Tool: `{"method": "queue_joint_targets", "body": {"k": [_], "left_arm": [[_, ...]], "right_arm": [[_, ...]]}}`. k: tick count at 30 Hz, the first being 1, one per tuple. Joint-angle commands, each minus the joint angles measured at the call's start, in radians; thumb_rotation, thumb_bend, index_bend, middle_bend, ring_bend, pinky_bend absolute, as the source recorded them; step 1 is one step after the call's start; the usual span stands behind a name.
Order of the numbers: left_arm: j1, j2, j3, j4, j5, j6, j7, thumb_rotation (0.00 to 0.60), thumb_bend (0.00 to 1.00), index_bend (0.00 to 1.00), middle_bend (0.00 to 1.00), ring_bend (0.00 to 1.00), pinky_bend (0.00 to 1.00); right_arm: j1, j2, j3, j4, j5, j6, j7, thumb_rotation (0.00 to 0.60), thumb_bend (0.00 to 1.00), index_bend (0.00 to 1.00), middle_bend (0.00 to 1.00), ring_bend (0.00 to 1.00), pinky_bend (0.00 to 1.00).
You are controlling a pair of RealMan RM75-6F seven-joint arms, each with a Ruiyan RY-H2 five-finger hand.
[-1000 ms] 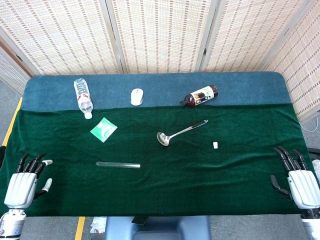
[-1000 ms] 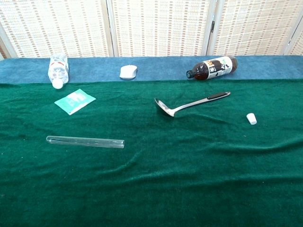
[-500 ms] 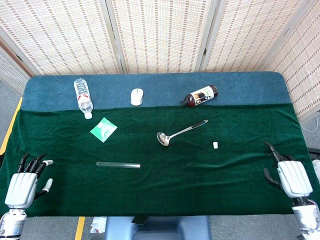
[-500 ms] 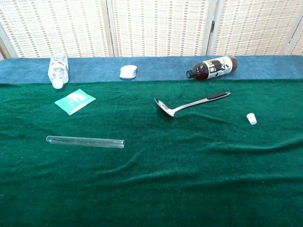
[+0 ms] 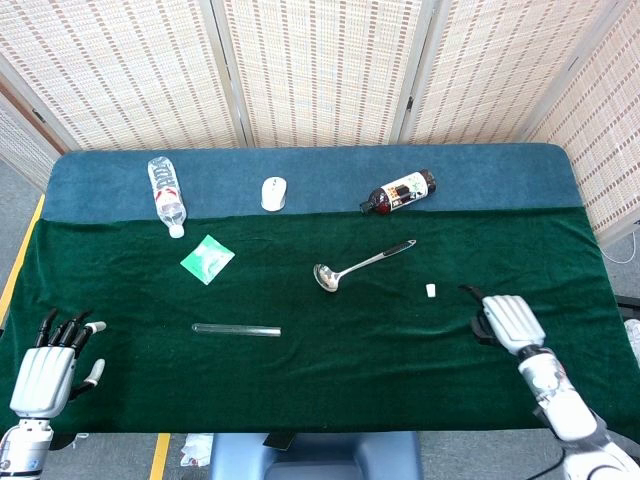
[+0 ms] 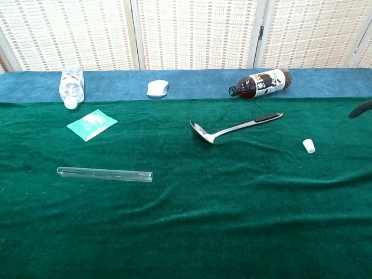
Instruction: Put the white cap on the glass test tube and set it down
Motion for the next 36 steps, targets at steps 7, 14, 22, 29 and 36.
{"method": "queue_joint_targets", "body": {"k": [7,14,22,29,36], "left_arm": [[0.0,0.001,0.002,-0.002,-0.009,-0.012,0.007,0.6,0.4,0.3,0.19,0.22,0.01],[-0.004,-0.003,0.005,-0.005,-0.007,-0.021,0.018,0.6,0.4,0.3,0.19,0.22,0.01],[-0.003,-0.003,0.007,-0.004,-0.013,-0.026,0.022,0.6,0.4,0.3,0.19,0.22,0.01],[-0.002,-0.005,0.007,0.002,-0.017,-0.03,0.018,0.6,0.4,0.3,0.19,0.22,0.01],[-0.005,-0.011,0.008,0.008,-0.013,-0.031,0.016,0.6,0.4,0.3,0.19,0.22,0.01]], "right_arm": [[0.14,-0.099,0.034,0.117,0.209,-0.147,-0.088,0.6,0.67,0.19,0.85,1.0,1.0],[0.213,-0.147,0.026,0.195,0.319,-0.211,-0.14,0.6,0.68,0.19,0.86,1.0,1.0],[0.27,-0.201,0.001,0.263,0.397,-0.236,-0.19,0.6,0.68,0.19,0.85,1.0,1.0],[0.277,-0.209,-0.026,0.249,0.406,-0.213,-0.205,0.6,0.68,0.2,0.85,1.0,1.0],[0.249,-0.175,-0.051,0.183,0.366,-0.147,-0.201,0.6,0.68,0.2,0.86,1.0,1.0]]}}
